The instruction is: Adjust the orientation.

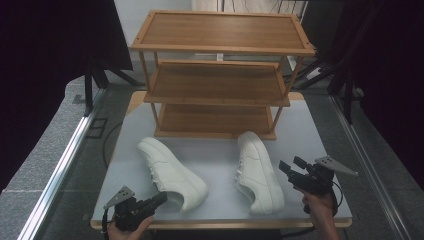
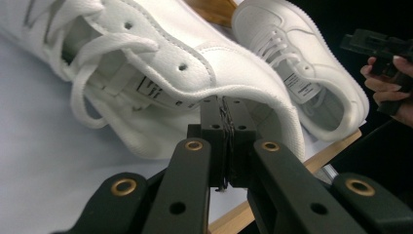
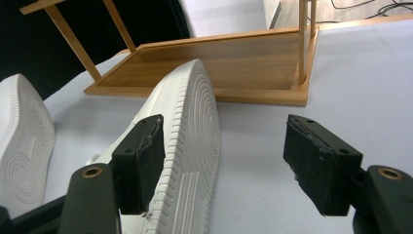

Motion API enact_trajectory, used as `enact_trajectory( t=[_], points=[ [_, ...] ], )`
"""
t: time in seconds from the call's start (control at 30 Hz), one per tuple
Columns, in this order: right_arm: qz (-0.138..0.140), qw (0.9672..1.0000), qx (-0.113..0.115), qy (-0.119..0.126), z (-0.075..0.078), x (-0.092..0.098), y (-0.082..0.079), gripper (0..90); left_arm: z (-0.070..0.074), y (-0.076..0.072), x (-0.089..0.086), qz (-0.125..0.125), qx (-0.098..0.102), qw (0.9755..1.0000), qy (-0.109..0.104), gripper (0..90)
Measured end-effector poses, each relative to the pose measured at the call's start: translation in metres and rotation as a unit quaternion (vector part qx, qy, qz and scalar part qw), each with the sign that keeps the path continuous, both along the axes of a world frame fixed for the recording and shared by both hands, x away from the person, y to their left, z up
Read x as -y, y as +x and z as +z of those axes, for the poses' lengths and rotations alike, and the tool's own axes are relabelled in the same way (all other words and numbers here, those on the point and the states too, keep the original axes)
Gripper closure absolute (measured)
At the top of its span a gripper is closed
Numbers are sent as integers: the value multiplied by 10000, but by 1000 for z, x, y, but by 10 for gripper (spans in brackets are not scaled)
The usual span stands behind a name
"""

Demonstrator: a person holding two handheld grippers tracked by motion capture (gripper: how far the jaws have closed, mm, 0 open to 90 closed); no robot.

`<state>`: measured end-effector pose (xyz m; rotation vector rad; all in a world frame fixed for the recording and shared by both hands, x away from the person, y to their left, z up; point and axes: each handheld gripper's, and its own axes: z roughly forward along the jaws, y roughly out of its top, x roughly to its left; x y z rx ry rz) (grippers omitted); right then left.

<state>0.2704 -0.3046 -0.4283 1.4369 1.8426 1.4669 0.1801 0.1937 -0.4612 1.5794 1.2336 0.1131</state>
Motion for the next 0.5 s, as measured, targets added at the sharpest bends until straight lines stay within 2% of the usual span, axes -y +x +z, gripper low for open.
enact_trajectory(
  t=[0.13,0.2,0.23,0.27,0.3,0.33,0.37,0.43,0.5],
  points=[
    [5,10000,-4,-39,0,-1,0,320,2,7,7,-41,-31,9999,155,871],
    [-26,10000,-12,-39,-1,0,0,320,3,16,14,-90,-45,9999,96,871],
    [-26,10000,-12,-39,-1,0,0,320,3,16,14,-90,-45,9999,96,871],
    [-67,10000,-21,-32,-1,2,0,320,7,25,21,-100,14,9999,73,870],
    [-67,10000,-21,-32,-1,2,0,320,7,25,21,-100,14,9999,73,870],
    [-115,9999,-26,-3,-2,3,1,320,11,35,29,-145,47,9999,61,869],
    [-115,9999,-26,-3,-2,3,1,320,11,35,29,-145,47,9999,61,866],
    [-127,9999,-23,-5,-2,4,0,319,14,46,38,-197,46,9998,61,863],
    [-136,9999,-18,-1,-2,4,0,319,15,63,57,-310,-12,9994,131,859]
  ],
)
